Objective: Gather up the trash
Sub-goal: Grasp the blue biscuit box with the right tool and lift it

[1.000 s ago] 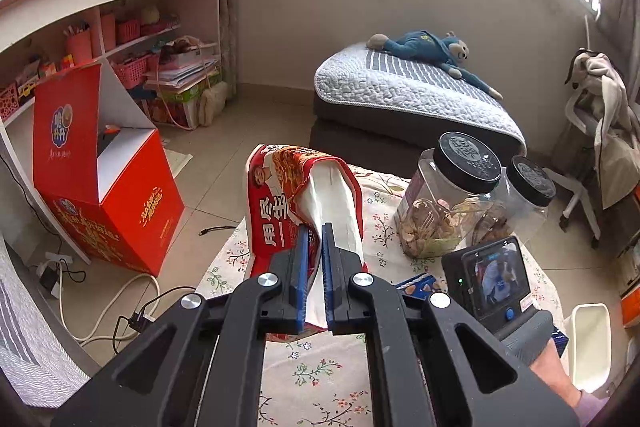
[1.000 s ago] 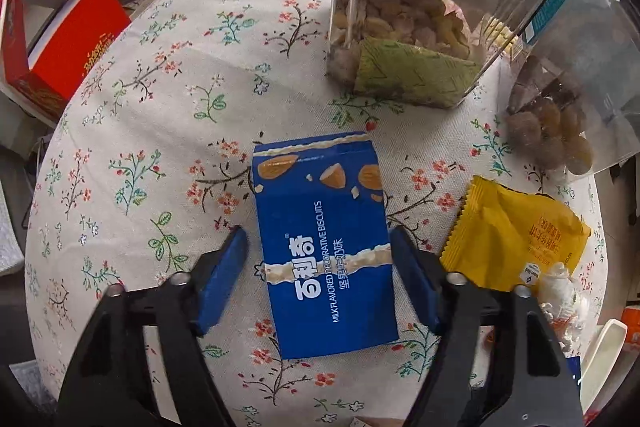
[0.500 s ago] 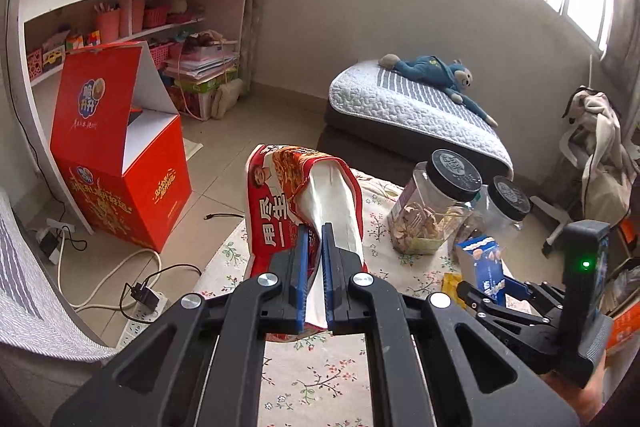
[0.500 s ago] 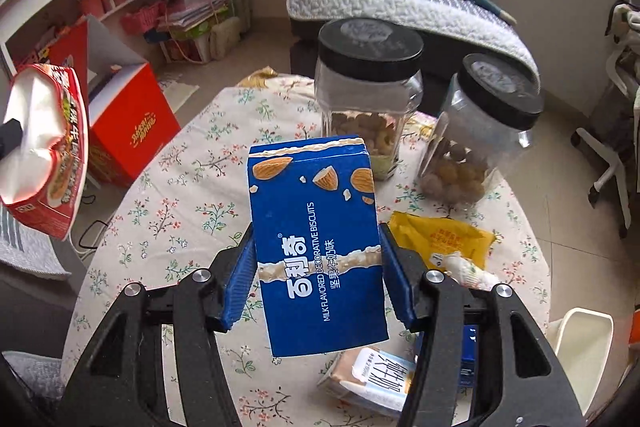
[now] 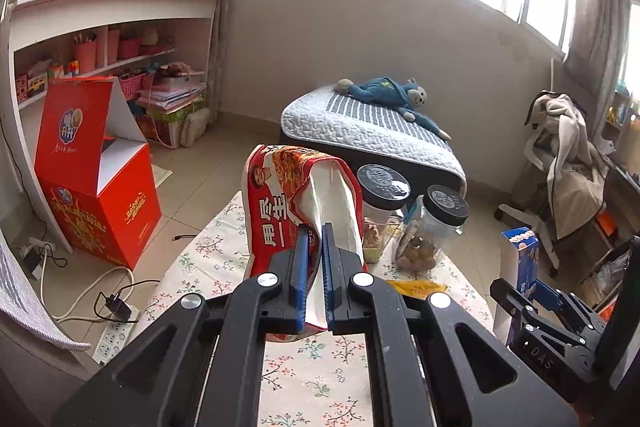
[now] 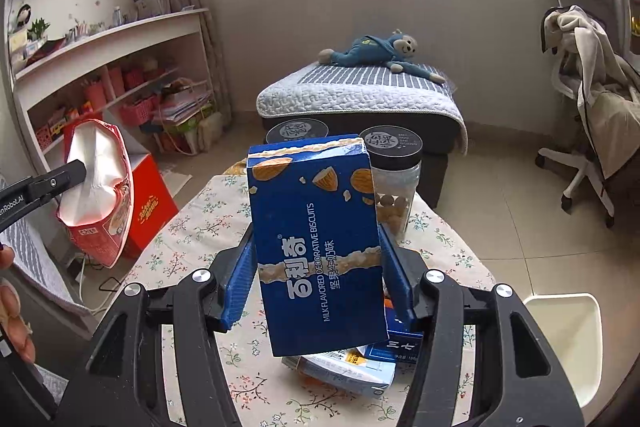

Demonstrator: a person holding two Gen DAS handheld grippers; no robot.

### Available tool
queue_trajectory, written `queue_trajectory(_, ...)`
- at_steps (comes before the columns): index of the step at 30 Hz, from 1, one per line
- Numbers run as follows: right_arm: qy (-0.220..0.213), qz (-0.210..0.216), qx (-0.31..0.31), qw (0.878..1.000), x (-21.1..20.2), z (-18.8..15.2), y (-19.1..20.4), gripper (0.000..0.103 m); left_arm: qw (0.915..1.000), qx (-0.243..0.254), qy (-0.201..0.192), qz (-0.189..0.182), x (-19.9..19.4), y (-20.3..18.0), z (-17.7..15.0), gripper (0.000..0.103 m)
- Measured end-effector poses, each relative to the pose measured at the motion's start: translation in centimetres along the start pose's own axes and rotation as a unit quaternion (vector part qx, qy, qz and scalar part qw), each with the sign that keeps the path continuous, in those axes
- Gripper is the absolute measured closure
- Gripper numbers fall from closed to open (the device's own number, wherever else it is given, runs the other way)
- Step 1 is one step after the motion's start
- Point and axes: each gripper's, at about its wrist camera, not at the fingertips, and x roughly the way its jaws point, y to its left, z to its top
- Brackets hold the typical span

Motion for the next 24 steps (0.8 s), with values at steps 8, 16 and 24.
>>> queue_trajectory(8,-0.026,-0.031,0.018,0.999,-2.3,0.1,-3.4,0.049,0.9994,0.01,-0.007,-0.031,0.1,-4.6,-0.2,0.096)
queue_trajectory(16,-0.044,-0.083,0.028,0.995,-5.1,-0.6,-7.7,0.049,0.9969,0.025,-0.002,-0.075,0.4,-9.8,-1.1,0.096)
queue_trajectory(24,-0.04,-0.148,0.07,0.986,-7.5,-1.7,-14.3,0.048,0.9912,0.052,0.013,-0.121,0.7,-15.2,-2.8,0.096)
